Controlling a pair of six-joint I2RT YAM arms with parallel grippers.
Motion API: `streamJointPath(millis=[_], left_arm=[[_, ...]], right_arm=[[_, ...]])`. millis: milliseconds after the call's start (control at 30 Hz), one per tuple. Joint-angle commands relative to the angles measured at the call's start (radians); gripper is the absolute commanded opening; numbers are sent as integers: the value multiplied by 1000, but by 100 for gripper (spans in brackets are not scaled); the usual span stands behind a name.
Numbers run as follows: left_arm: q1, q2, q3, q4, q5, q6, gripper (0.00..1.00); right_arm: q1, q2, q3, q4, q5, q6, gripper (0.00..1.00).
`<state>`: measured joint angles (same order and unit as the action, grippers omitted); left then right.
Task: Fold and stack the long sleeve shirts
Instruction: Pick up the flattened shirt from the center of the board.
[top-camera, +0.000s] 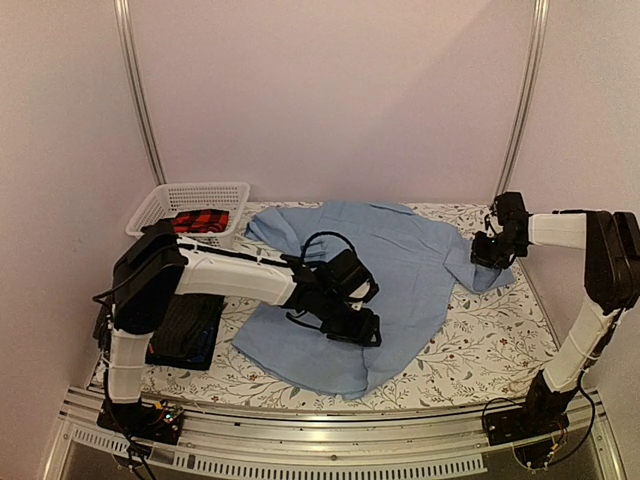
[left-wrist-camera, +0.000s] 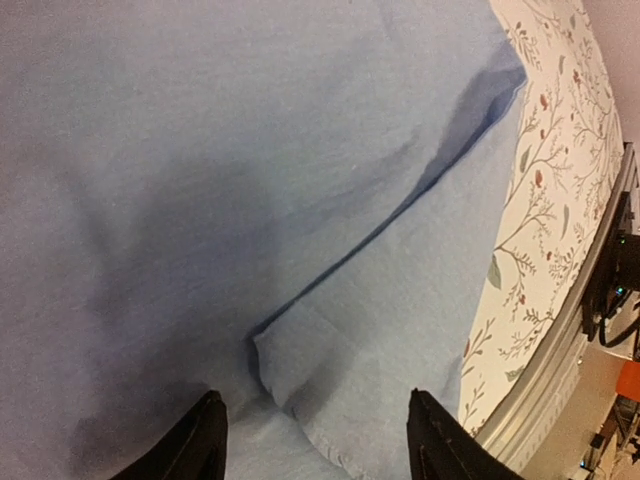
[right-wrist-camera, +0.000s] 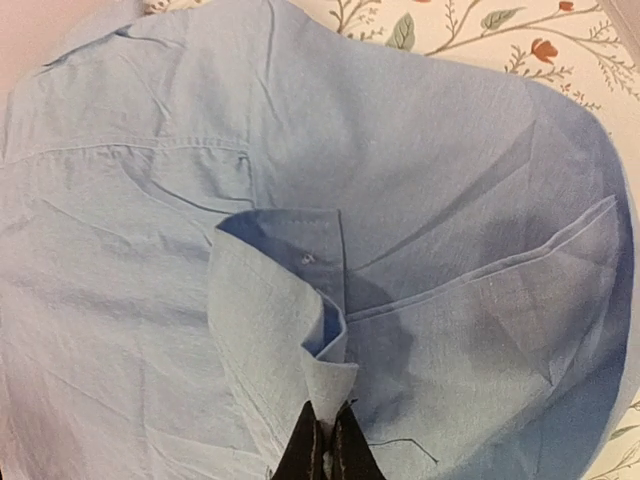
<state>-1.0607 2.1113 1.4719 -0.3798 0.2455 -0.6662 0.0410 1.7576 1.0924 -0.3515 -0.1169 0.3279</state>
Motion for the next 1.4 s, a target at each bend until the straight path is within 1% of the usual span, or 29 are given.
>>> streamJointPath(millis=[0,67,200,300,400,533,700,867,1033,1167,1233,1367], left_arm=[[-26,57,84,-27,-47,-19,58],[-35,75,103,-51,-58,-30,55],[-52,90,109,-39,-48,-60,50],[-63,102,132,-38,-54,-75,41],[-75,101,153,-39,-55,-90,27],[-100,81,163,-42,-68,-92,14],[-136,58,178,-32,-83,-93,11],[-158,45,179,5,-71,-96,10],[-171,49,175,28,-62,-97,17],[-182,69,189,48,-48,-95,24],[-188,79,207,61,-27,-87,26],[-215,99,261,65,9,-36,36]], right_arm=[[4,-103,-35,3,-54,7,2],[5,-154,-59,14,-89,21,0],[10,-260,-80,-10,-118,31,0],[9,-326,-80,-33,-146,15,0],[10,-388,-81,-50,-163,14,0],[16,-450,-84,-70,-185,17,0],[29,-498,-67,-73,-188,29,0],[36,-512,-26,-77,-186,38,0],[38,-519,-12,-80,-177,41,0],[38,-523,-10,-91,-165,39,0],[38,-530,-10,-93,-160,38,0],[37,-532,-3,-111,-145,26,0]])
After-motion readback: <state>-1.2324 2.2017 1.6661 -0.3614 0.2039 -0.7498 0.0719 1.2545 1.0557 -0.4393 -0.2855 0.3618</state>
